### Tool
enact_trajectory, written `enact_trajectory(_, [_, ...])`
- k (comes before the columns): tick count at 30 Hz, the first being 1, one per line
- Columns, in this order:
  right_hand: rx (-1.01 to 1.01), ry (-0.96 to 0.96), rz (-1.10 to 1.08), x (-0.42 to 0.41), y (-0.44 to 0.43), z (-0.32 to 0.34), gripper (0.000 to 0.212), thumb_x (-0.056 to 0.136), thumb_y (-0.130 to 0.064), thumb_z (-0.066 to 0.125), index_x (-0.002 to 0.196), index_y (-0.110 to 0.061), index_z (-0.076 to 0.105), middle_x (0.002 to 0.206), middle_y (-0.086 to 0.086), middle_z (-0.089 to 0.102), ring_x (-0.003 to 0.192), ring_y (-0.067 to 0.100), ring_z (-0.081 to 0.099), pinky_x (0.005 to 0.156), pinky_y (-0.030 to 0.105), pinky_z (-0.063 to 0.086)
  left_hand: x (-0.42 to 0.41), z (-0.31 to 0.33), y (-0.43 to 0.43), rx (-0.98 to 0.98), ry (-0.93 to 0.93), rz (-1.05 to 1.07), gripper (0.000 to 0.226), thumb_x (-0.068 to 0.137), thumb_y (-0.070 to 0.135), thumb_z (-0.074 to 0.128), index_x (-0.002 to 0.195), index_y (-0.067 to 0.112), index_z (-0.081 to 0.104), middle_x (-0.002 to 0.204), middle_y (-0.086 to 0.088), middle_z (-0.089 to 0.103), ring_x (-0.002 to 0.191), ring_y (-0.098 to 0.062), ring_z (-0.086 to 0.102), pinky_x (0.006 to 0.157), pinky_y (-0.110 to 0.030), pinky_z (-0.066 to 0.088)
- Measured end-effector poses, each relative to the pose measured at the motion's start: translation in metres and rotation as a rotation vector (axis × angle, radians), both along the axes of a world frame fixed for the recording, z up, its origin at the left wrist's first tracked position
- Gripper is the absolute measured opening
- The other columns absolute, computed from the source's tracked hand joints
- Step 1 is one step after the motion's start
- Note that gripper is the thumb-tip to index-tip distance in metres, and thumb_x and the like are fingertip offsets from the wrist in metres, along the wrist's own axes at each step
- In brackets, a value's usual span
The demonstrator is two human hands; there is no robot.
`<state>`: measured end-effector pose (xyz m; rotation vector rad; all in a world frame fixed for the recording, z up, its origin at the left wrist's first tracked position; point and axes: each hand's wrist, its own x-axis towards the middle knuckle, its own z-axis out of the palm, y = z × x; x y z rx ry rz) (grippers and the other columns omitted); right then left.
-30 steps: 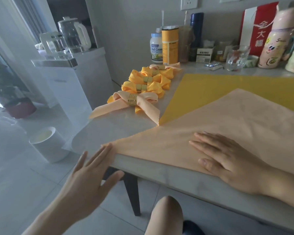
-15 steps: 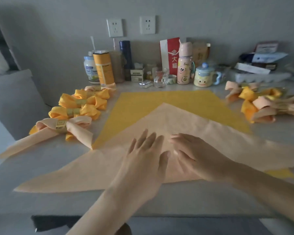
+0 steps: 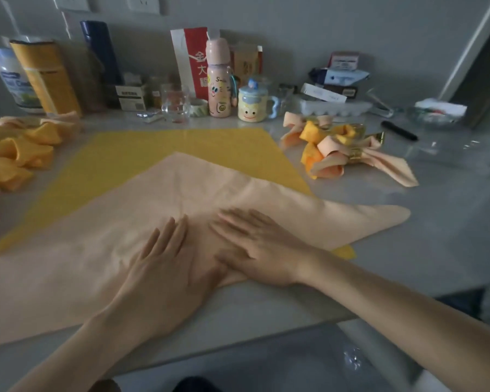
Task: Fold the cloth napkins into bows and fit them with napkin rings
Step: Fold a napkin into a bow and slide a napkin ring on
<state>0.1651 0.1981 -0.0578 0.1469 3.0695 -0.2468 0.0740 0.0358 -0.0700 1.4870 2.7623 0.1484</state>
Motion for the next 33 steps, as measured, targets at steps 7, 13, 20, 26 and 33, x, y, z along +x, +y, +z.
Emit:
enact_trajectory(7, [0.063,-0.105,-0.279,0.072,0.076,0.009,0.100,0.066,-0.088,-0.001,0.148,-0.031,-0.008,0.153,-0.012,-0.021,0.134,-0.004,-0.021,0.104,0.016,-0.015,0.001,0.001,0.005,-0.056,-0.004,0.013,0.137,0.030,0.082,-0.040,0.149,0.019,-0.013,0.155,0.002,-0.021,0.134,-0.004,-0.026,0.106,-0.021,-0.018])
enact_trajectory(13, [-0.059,-0.158,-0.618,0.129,0.123,0.011,0.091,0.072,-0.070,0.016,0.149,-0.027,-0.007,0.157,-0.006,-0.013,0.144,0.011,-0.013,0.113,0.024,-0.006,0.001,0.002,0.006,-0.060,-0.009,-0.007,0.137,0.032,0.083,-0.040,0.149,0.017,-0.011,0.156,-0.001,-0.018,0.133,-0.004,-0.024,0.106,-0.022,-0.018])
enact_trajectory(20, [-0.125,0.243,-0.841,0.136,0.139,0.032,0.054,0.092,-0.011,0.054,0.142,-0.015,0.037,0.145,0.005,0.041,0.132,0.024,0.039,0.102,0.028,0.031,0.006,0.011,0.007,-0.036,-0.046,0.006,0.139,0.032,0.092,-0.022,0.150,0.023,0.000,0.158,0.001,-0.010,0.145,-0.016,-0.011,0.114,-0.028,-0.007])
enact_trajectory(26, [-0.105,0.248,-0.076,0.076,-0.012,0.030,0.059,0.096,-0.046,0.033,0.144,-0.013,0.033,0.153,0.001,0.028,0.141,0.011,0.020,0.109,0.010,0.006,0.013,0.020,0.019,0.152,-0.011,-0.080,0.057,0.096,0.047,0.019,0.148,0.025,0.021,0.158,0.006,0.012,0.146,-0.011,0.001,0.117,-0.036,0.003])
enact_trajectory(33, [0.036,-0.021,0.012,0.089,-0.024,0.004,0.090,0.076,-0.070,0.006,0.150,-0.020,-0.004,0.154,-0.009,-0.015,0.141,0.003,-0.020,0.109,0.015,-0.019,0.009,0.002,0.018,-0.010,-0.057,-0.027,0.120,0.047,0.080,-0.024,0.150,0.023,-0.004,0.157,0.007,-0.013,0.144,-0.012,-0.012,0.117,-0.041,-0.006])
